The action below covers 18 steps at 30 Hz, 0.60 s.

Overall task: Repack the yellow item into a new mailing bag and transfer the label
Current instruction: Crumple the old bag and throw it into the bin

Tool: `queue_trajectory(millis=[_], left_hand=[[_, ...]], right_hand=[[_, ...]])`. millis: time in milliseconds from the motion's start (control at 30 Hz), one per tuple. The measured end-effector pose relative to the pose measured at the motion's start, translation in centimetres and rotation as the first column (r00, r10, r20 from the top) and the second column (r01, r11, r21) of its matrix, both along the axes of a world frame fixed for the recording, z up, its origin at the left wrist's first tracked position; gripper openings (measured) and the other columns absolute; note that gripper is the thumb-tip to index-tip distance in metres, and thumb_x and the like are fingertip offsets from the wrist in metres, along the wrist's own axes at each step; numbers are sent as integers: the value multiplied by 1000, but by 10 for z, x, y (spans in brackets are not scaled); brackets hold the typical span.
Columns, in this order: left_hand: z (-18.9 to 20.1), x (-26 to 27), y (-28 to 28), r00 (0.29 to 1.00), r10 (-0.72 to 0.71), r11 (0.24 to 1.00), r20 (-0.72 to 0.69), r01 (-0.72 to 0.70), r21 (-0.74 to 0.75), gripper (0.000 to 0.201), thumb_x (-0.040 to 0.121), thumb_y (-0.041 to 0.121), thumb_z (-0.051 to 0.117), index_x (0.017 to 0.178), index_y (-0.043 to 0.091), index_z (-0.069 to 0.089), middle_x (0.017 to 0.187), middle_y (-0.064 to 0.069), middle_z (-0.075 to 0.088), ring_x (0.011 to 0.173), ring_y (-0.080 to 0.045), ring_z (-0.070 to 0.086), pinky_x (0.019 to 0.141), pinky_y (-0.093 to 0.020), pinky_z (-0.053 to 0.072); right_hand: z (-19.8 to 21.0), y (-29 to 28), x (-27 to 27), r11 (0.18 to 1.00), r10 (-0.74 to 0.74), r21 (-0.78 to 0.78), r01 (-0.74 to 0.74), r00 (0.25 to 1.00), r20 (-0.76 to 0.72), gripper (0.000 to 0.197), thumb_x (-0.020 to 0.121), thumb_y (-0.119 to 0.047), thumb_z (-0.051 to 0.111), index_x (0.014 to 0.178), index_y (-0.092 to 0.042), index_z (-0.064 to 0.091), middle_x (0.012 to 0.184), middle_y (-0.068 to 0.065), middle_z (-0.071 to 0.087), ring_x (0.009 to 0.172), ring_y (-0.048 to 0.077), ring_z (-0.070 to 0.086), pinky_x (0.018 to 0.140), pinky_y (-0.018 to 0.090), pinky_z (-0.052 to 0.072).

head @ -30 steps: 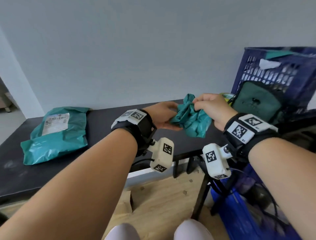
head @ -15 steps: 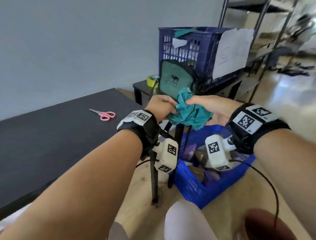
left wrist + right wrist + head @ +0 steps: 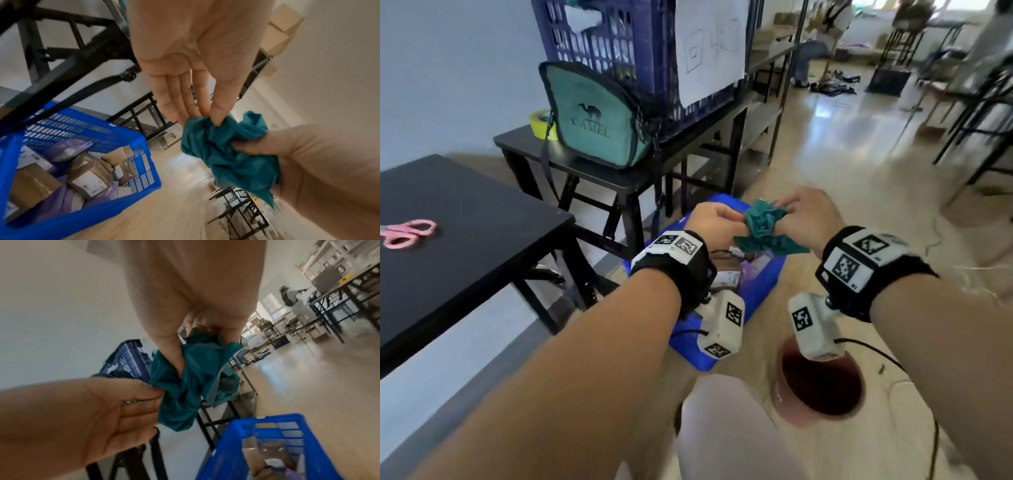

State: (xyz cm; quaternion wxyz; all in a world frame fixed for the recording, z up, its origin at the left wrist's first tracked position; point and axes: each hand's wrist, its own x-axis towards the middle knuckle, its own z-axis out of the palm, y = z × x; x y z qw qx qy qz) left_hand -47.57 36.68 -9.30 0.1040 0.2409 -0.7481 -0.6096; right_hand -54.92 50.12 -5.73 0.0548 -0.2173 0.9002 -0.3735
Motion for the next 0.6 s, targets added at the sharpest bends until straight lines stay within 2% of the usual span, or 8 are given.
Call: queue_trajectory(millis=[67, 133, 200, 267, 300, 400, 533, 600], left_hand=[[-6, -15, 16, 998, -51, 998, 29, 51, 24, 20, 78, 5, 73, 98, 7, 68, 74, -5, 65, 61, -15, 59, 64, -24, 52], [-15, -32, 35, 994, -107, 989, 37, 102, 103, 33, 81, 1, 69, 112, 11, 60, 81, -13, 64, 64, -22, 61, 67, -29, 55], [-29, -53, 53, 982, -186, 969, 43, 177, 170, 34, 85, -4, 63, 113, 13, 56, 83, -17, 63, 61, -21, 64, 71, -31, 57], [-48, -73, 68, 965, -253, 947, 70, 232, 220, 29, 88, -7, 58, 109, 12, 55, 76, -12, 61, 48, -11, 63, 60, -22, 56], [-59, -82, 76, 958, -274, 937, 89, 245, 247, 28, 89, -7, 57, 110, 12, 55, 75, -10, 61, 47, -9, 63, 59, -21, 55], [-92, -106, 101, 933, -329, 910, 147, 271, 313, 35, 89, -6, 58, 122, 5, 54, 79, -11, 62, 53, -13, 65, 67, -25, 57], [-128, -138, 138, 913, -365, 879, 181, 274, 391, 37, 89, -13, 53, 126, -8, 52, 75, -9, 60, 41, -4, 62, 51, -16, 55], [-147, -152, 154, 899, -385, 868, 207, 276, 412, 36, 90, -16, 49, 126, -12, 51, 64, -5, 63, 39, -3, 61, 47, -14, 53]], right_hand=[[-13, 18, -12, 999, -24, 35, 25, 999, -41, 32, 63, -5, 79, 93, -13, 72, 100, 11, 72, 95, 28, 66, 85, 35, 52], [-29, 36, -26, 997, -45, 58, 48, 998, -51, 29, 64, -6, 79, 91, -13, 73, 98, 10, 72, 90, 26, 65, 78, 28, 47], [-47, 54, -41, 994, -64, 84, 68, 997, -46, 25, 65, -7, 79, 89, -14, 72, 95, 8, 71, 87, 25, 64, 71, 24, 42], [-66, 72, -55, 990, -80, 117, 83, 996, -24, 22, 66, -10, 80, 86, -16, 72, 89, 5, 70, 83, 25, 65, 65, 22, 41], [-75, 81, -62, 986, -94, 137, 94, 996, -8, 20, 67, -13, 81, 82, -20, 71, 86, 3, 69, 81, 24, 65, 64, 22, 43], [-106, 108, -80, 966, -156, 214, 143, 987, 41, 22, 65, -21, 81, 62, -28, 61, 82, -2, 68, 81, 21, 65, 68, 25, 47], [-153, 141, -104, 939, -235, 273, 210, 970, 63, 25, 67, -20, 79, 58, -28, 56, 83, 1, 71, 81, 22, 65, 68, 27, 49], [-177, 156, -115, 925, -272, 295, 240, 960, 72, 21, 68, -17, 78, 62, -27, 59, 84, 2, 71, 81, 24, 65, 74, 31, 53]])
